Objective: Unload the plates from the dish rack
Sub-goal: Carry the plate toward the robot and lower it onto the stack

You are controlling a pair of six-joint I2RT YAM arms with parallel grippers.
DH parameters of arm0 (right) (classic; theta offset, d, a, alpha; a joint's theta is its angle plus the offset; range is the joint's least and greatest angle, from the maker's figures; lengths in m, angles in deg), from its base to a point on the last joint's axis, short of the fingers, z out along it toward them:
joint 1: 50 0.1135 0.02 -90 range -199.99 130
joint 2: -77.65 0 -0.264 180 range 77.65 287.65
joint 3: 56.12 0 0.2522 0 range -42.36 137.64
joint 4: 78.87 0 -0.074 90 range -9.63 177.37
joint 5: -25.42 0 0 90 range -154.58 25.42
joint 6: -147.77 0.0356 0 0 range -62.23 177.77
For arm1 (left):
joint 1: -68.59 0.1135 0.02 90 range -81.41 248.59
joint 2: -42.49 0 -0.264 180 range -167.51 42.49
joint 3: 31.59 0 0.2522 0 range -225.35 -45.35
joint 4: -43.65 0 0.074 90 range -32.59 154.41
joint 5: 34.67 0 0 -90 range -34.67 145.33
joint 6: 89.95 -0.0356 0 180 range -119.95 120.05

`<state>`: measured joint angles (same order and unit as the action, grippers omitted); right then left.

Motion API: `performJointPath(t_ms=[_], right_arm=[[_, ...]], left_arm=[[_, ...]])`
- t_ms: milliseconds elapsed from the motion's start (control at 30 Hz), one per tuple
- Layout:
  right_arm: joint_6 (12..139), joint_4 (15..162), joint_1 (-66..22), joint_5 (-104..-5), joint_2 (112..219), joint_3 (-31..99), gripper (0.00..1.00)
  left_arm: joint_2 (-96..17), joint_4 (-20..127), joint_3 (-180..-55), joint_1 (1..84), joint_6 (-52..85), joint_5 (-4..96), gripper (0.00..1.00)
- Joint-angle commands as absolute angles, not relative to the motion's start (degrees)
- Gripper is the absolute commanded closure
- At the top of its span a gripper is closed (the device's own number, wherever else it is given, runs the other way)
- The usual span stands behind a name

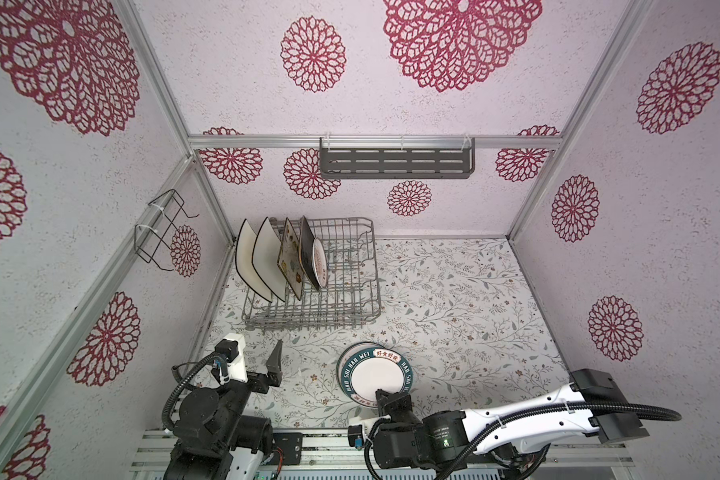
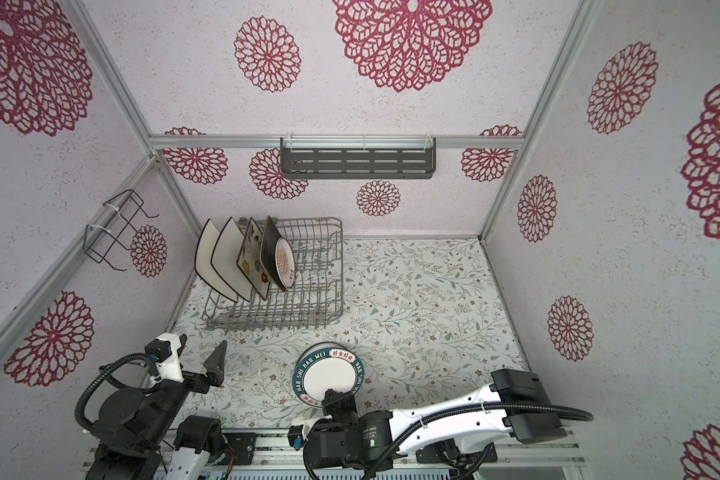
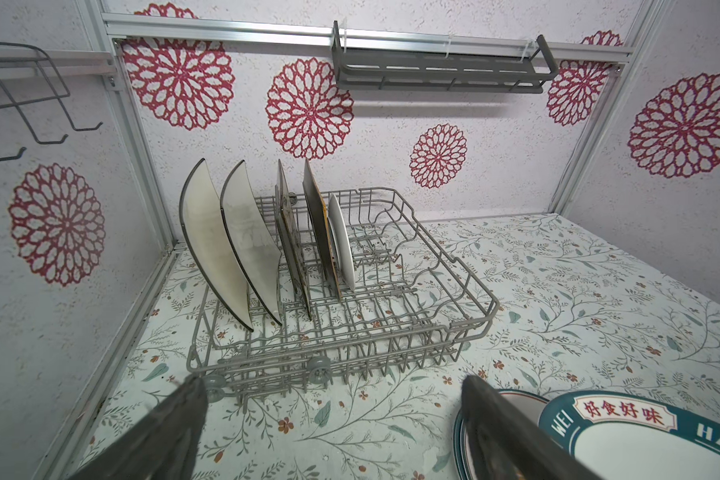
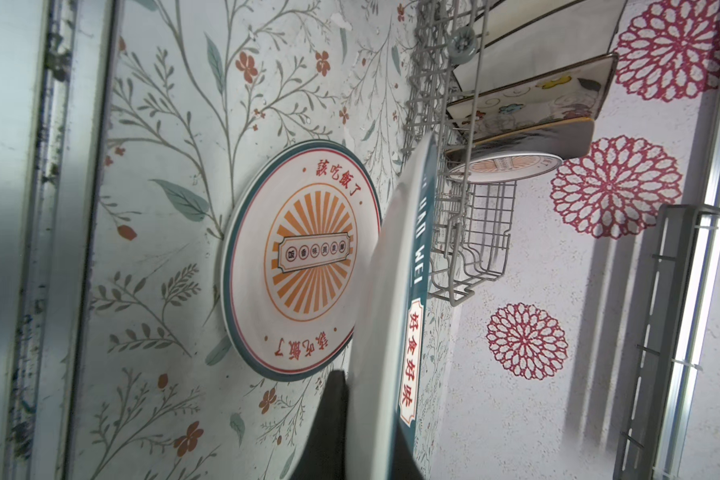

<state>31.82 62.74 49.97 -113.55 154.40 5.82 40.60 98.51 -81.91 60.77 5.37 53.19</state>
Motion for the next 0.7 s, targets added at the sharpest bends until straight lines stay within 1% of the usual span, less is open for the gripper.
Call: performJointPath(t_ms=[0, 400, 667], right_arm=[[29.1, 68.03, 50.29, -114.67, 154.35, 5.23, 1.0], [29.14, 69.8, 50.2, -110.04, 157.44, 3.11, 1.0], [29.34, 71.51, 49.17, -108.23, 158.94, 1.49, 0.96]], left_arm=[[40.82, 97.53, -81.21, 60.25, 4.19, 52.58, 0.03], [41.17, 97.64, -81.19, 60.22, 4.15, 52.25, 0.03], [41.26, 97.73, -81.17, 60.24, 4.01, 51.85, 0.03]])
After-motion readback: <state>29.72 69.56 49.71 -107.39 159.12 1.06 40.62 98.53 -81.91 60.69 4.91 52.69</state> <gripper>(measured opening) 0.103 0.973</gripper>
